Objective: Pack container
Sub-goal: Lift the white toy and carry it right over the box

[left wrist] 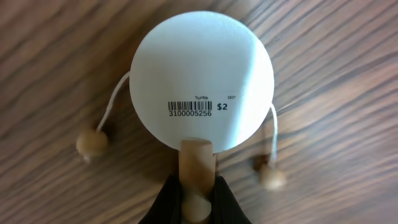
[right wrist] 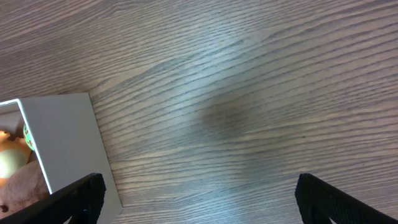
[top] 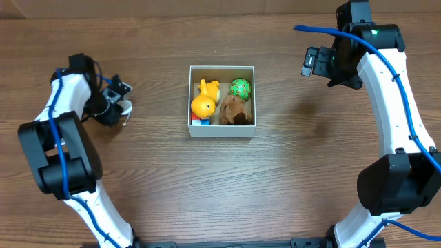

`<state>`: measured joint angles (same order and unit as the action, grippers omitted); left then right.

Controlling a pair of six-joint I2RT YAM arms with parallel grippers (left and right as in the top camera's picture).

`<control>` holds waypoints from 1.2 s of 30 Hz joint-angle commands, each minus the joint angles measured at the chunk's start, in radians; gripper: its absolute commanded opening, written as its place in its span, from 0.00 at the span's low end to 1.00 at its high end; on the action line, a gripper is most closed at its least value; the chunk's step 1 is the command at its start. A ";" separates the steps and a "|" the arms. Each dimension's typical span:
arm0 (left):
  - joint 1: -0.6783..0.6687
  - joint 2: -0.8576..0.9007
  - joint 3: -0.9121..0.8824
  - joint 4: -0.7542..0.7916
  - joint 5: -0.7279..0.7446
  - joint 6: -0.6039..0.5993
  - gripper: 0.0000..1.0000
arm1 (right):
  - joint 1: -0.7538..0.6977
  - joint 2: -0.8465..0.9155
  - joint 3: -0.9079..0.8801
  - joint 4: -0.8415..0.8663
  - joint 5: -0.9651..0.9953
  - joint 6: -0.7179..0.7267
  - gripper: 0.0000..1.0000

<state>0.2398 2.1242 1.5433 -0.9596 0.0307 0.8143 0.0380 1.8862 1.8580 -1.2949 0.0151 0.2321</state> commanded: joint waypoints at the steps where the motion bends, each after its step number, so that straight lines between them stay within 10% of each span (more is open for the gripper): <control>1: -0.060 0.007 0.135 -0.050 0.018 -0.048 0.04 | -0.006 -0.024 0.014 0.003 0.009 0.004 1.00; 17: -0.414 0.007 0.625 -0.198 0.064 -0.570 0.04 | -0.006 -0.024 0.014 0.003 0.009 0.004 1.00; 36: -0.705 0.008 0.651 -0.257 0.074 -1.018 0.06 | -0.006 -0.024 0.014 0.003 0.009 0.004 1.00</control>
<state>-0.4587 2.1315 2.1731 -1.2018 0.0940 -0.0742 0.0380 1.8862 1.8580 -1.2953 0.0154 0.2317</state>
